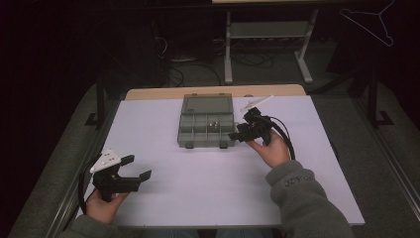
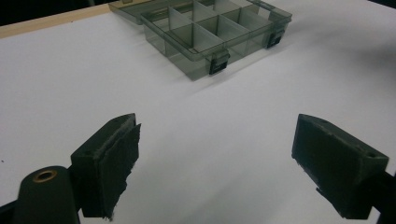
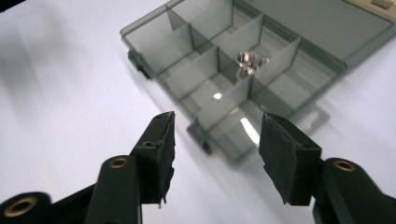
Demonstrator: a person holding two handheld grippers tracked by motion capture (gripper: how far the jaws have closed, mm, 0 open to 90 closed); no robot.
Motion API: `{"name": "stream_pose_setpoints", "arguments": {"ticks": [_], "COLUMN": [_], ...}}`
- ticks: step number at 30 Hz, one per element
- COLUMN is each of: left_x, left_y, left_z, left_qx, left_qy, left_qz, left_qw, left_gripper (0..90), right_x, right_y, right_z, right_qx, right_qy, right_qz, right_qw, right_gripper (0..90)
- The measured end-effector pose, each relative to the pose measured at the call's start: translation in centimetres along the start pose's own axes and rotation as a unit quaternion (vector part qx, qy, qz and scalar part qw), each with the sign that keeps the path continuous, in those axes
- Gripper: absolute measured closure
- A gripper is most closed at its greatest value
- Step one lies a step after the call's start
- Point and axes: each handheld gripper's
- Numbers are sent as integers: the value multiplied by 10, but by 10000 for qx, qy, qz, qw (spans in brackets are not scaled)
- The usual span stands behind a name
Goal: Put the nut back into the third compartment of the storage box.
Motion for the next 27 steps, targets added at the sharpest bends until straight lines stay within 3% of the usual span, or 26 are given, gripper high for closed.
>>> {"name": "stream_pose_setpoints", "arguments": {"ticks": [7, 11, 15, 27], "left_x": [0, -1, -1, -1], "left_y": [0, 1, 1, 5], "left_z": [1, 2, 2, 4], "left_qx": [4, -1, -5, -11], "left_qy": [50, 59, 51, 58], "left_qz": [-29, -39, -44, -28], "left_qw": [10000, 10000, 10000, 10000], "left_gripper": [142, 142, 142, 141], "right_x": [-2, -2, -3, -4], "right_y": [21, 37, 42, 56], "right_z": [23, 43, 55, 96], "right_qx": [156, 335, 406, 686], "right_qy": [-19, -162, -129, -328], "right_qz": [6, 94, 160, 226], "right_qw": [9999, 9993, 9990, 9968], "right_gripper": [408, 367, 347, 252]}}
Point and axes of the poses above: each handheld gripper's, and its own axes: y roughly backward along the jaws, z roughly out of its underside, x roughly to its right, and after that the axes turned 7 degrees about -y, right-handed
